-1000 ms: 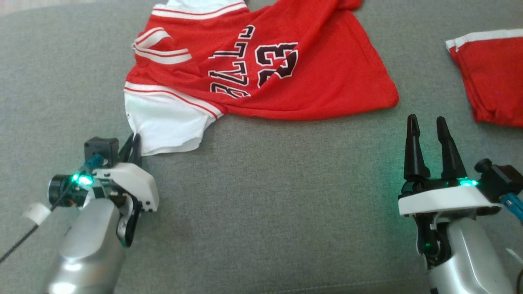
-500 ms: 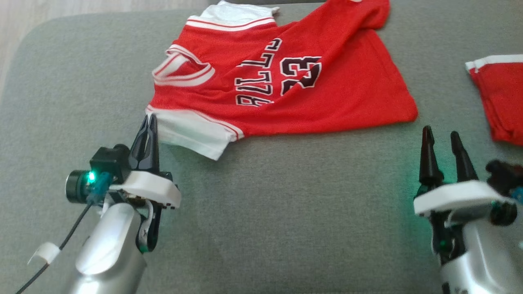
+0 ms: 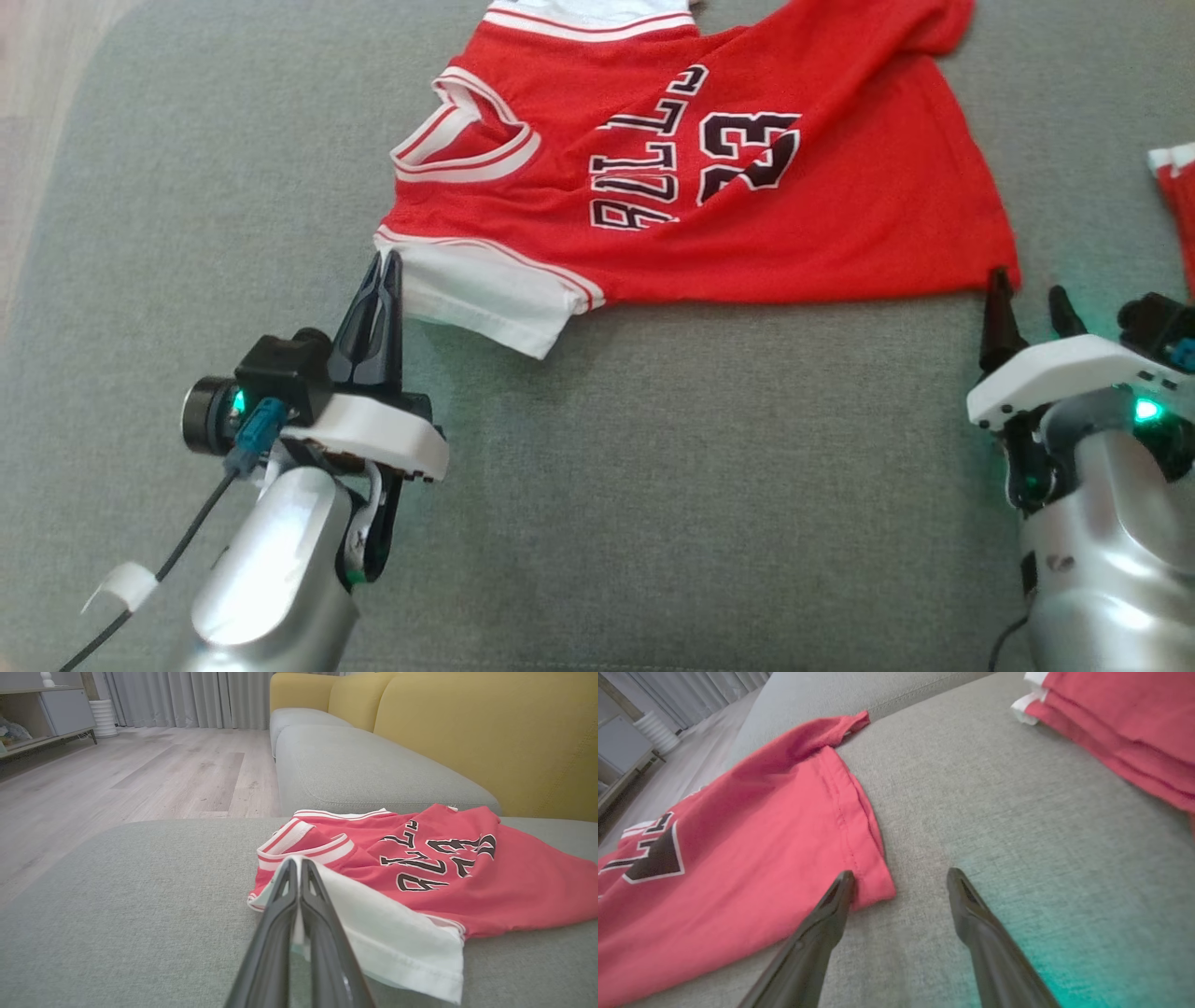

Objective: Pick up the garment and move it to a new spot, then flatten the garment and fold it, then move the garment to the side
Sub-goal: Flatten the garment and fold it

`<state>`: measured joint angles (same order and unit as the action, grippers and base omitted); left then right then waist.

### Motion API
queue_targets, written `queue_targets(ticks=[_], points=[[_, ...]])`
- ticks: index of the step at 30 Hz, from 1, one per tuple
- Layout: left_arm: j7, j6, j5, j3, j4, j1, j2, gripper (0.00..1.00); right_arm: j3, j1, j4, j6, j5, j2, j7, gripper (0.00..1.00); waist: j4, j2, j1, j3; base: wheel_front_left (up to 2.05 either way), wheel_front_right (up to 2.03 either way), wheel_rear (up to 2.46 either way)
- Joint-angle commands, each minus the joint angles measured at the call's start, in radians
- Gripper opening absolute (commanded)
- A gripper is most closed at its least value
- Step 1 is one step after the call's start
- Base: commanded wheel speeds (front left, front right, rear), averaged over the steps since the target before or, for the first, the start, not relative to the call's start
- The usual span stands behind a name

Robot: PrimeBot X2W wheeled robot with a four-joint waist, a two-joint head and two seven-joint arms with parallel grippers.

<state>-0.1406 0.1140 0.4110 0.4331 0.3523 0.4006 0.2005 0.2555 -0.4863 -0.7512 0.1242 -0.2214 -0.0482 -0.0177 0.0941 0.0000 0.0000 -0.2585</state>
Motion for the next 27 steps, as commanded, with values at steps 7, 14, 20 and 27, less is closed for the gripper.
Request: queue_targets(ticks=[7,14,20,27], points=[[0.006,0.007,-0.012,-0.024,-0.045,0.030,0.026,0.00,-0.015,-0.098,-0.112,0.007,0.082,-0.002,-0.037,1.00,0.009,0.0000,0.0000,-0.004,0.00,0.00,0.00],[0.009,0.013,-0.009,-0.021,-0.047,0.028,0.031,0.00,-0.035,-0.125,-0.215,0.007,0.145,-0.002,-0.042,0.29,0.001,0.0000,0.0000,0.009,0.00,0.00,0.00],[0.003,0.015,0.008,-0.030,-0.046,0.015,0.037,0.00,-0.067,-0.148,-0.247,0.007,0.109,-0.002,-0.117,0.00,-0.019,0.0000,0.0000,0.039,0.00,0.00,0.00],[-0.030,-0.008,0.024,-0.040,-0.086,0.020,0.051,0.00,-0.177,-0.150,-0.162,0.007,-0.009,-0.002,-0.206,0.00,-0.046,0.0000,0.0000,0.110,0.00,0.00,0.00]])
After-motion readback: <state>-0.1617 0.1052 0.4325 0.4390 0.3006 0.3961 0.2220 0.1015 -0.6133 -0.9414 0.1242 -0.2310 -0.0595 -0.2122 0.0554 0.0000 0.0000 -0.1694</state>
